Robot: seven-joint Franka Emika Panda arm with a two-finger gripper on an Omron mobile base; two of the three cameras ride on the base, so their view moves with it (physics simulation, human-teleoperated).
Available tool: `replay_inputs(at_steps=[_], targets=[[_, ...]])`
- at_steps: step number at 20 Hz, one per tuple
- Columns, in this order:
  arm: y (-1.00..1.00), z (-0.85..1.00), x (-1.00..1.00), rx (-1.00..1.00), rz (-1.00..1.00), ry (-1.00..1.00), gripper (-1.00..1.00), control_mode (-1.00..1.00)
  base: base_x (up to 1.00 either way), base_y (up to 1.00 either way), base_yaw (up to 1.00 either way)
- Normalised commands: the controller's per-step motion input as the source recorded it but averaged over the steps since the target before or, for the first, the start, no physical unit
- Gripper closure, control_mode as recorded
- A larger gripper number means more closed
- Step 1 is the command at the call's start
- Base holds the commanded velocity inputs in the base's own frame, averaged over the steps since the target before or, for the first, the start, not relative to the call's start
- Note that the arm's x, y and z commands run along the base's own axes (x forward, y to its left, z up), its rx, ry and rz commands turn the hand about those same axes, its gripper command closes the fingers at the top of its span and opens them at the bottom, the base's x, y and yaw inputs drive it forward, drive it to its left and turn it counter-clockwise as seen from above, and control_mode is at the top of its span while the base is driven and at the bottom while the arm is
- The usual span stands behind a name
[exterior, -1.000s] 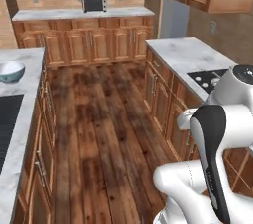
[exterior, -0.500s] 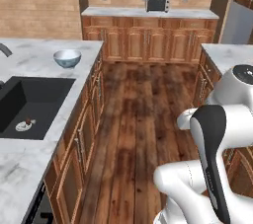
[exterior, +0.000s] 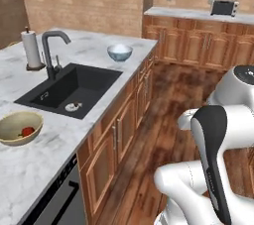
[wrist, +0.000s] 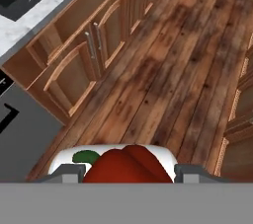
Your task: Pick the bell peppers from the cabinet and place them in one bowl. Pick the mushroom from the sink and place it in the other bowl.
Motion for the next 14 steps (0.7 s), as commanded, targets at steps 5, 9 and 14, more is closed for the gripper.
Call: replay_inputs(at_steps=[5,9,14], targets=[[0.00,0.00,0.00,0.00,0.00,0.00,1.00,1.00,0.10,0.13,0.49],[0.00,0.00,0.00,0.00,0.00,0.00,1.00,1.00,0.13,0.13,0.48],[0.00,0.00,0.00,0.00,0.00,0.00,1.00,1.00,0.15,0.14,0.48]])
